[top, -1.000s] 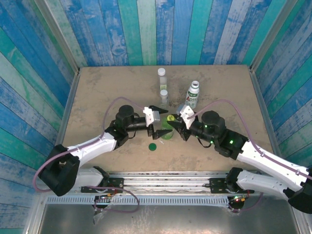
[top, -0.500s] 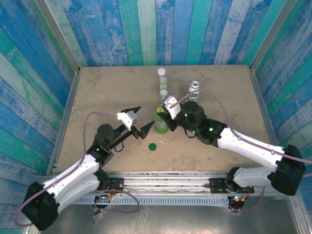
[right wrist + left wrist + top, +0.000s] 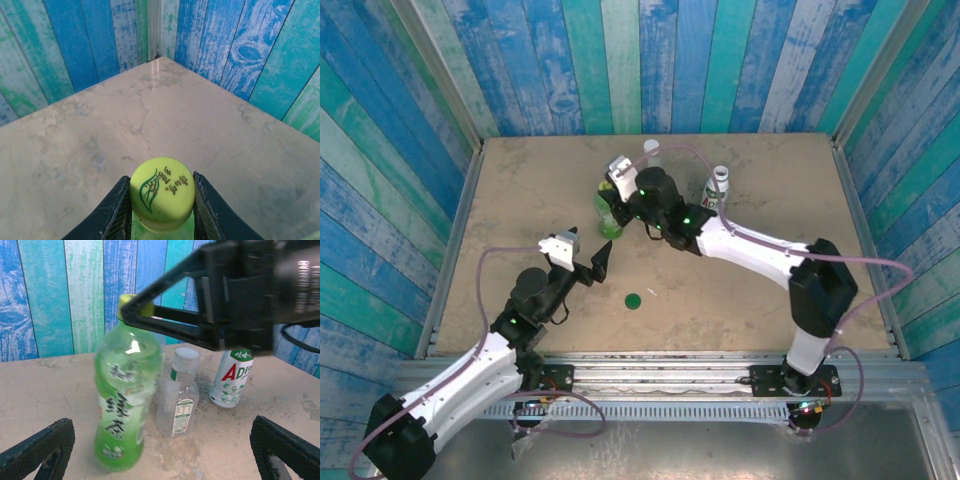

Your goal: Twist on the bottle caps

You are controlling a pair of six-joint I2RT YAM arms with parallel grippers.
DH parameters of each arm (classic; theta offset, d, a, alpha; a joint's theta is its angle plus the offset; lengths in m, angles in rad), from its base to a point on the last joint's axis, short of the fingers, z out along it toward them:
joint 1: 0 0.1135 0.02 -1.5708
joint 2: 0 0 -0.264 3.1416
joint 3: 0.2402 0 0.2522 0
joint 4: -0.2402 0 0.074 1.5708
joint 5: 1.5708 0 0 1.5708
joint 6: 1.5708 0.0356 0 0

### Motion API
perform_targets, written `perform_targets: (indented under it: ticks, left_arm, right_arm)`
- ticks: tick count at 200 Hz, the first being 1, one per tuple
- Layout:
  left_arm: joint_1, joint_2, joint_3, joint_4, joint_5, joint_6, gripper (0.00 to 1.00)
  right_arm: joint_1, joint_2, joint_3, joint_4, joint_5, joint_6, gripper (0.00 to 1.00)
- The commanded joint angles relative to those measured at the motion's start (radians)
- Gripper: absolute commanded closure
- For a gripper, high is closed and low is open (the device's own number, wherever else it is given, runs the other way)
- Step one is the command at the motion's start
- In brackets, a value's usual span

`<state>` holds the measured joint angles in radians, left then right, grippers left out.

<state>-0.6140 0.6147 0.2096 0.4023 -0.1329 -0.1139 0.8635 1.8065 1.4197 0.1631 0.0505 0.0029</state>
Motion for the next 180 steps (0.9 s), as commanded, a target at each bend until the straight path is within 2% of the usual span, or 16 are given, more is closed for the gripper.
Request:
perform_targets:
  ticks: [1, 41, 85, 143, 180]
  left_arm:
    - [0.003, 0.000, -0.004, -0.004, -0.025, -0.008, 0.06]
    - [0.003, 0.006, -0.002, -0.006, -0.027, 0.000, 0.06]
    - [0.003, 0.057, 0.014, -0.012, -0.007, 0.010, 0.06]
    - [0.003, 0.074, 0.020, 0.001, 0.035, 0.006, 0.06]
    - [0.003, 0.083, 0.015, 0.034, 0.069, 0.011, 0.06]
  right_arm:
    - [-0.020, 0.086, 0.101, 0.015, 0.022, 0.027, 0.80]
    - [-0.047, 0.213, 0.243, -0.063, 0.020, 0.051, 0.78]
    - [-0.050, 0.293, 0.367, -0.185, 0.003, 0.035, 0.70]
    - [-0.051, 0.314, 0.462, -0.250, 0.002, 0.002, 0.45]
    - [-0.050, 0.230, 0.430, -0.249, 0.021, -0.011, 0.33]
